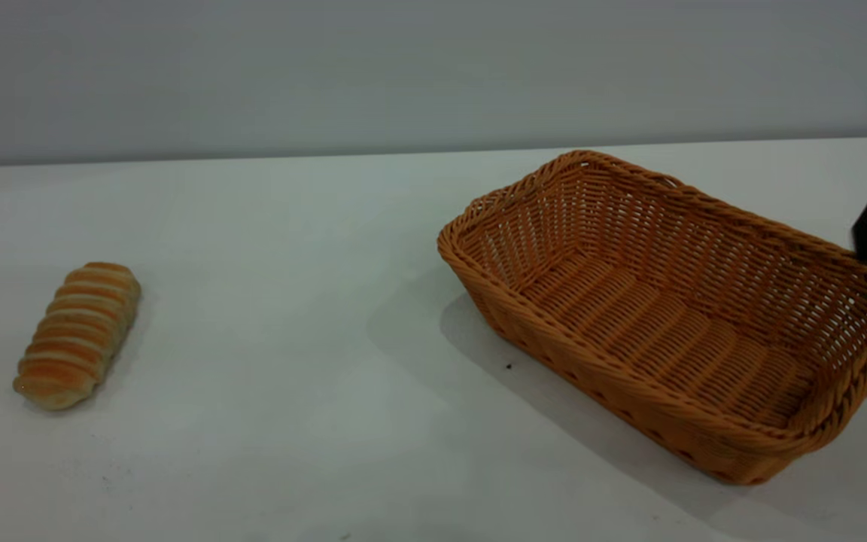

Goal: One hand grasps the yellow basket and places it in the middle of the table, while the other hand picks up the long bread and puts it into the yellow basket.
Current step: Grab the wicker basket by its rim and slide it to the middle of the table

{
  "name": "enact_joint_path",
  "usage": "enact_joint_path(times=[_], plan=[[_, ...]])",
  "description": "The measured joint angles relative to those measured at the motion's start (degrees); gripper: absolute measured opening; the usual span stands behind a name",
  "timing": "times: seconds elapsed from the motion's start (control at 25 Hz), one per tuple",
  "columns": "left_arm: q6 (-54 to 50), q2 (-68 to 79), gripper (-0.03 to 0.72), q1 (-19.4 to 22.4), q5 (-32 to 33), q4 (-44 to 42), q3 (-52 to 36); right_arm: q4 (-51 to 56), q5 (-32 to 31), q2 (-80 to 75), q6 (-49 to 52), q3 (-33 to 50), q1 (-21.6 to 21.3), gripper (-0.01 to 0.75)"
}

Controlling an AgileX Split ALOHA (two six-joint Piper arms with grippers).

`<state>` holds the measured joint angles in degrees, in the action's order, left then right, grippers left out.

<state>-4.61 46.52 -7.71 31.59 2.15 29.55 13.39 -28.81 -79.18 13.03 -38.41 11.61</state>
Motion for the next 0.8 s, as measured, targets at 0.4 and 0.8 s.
enact_joint_path(times=[0.4, 0.8], plan=[[-0.08, 0.0, 0.529, 0.0, -0.05, 0.36, 0.0, 0.48, 5.7, -12.32, 0.0, -0.23, 0.0, 0.589], [0.44, 0.0, 0.529, 0.0, -0.5, 1.13, 0.0, -0.65, 10.94, -19.58, -0.28, -0.55, 0.0, 0.589]])
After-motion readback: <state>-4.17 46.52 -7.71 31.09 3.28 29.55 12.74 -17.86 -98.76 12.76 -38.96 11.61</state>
